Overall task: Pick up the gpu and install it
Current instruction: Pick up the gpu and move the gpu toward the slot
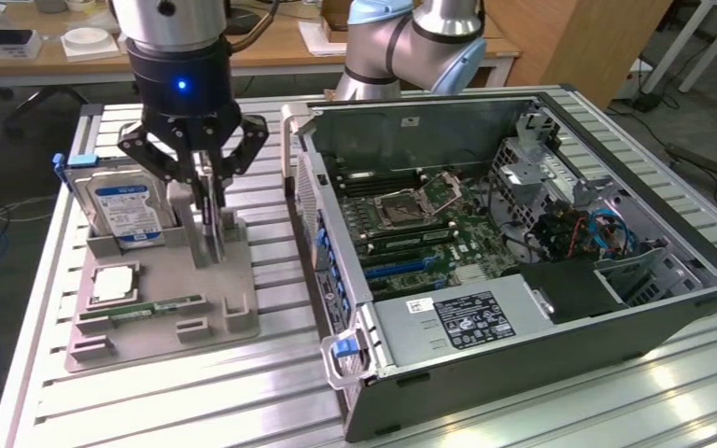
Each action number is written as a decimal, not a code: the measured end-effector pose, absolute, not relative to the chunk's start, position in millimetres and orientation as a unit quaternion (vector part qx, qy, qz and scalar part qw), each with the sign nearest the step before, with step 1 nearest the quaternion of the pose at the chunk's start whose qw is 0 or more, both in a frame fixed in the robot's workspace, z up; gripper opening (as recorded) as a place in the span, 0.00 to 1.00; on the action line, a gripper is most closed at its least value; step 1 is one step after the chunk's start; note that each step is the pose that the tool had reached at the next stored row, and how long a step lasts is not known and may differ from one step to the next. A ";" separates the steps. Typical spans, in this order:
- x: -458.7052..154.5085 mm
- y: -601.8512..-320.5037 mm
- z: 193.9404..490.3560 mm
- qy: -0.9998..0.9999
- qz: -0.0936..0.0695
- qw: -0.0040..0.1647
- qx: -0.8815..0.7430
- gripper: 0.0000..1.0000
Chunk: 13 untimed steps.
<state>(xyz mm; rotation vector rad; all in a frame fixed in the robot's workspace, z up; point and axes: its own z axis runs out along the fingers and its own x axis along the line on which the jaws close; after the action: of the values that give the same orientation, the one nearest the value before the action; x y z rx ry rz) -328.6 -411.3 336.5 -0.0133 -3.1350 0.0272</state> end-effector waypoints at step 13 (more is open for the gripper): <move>-328.5 -411.3 365.5 -1.000 0.008 0.005 -0.004 0.26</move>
<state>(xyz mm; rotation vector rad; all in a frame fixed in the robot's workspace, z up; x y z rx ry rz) -328.5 -411.3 365.5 -0.0133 -3.1308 0.0257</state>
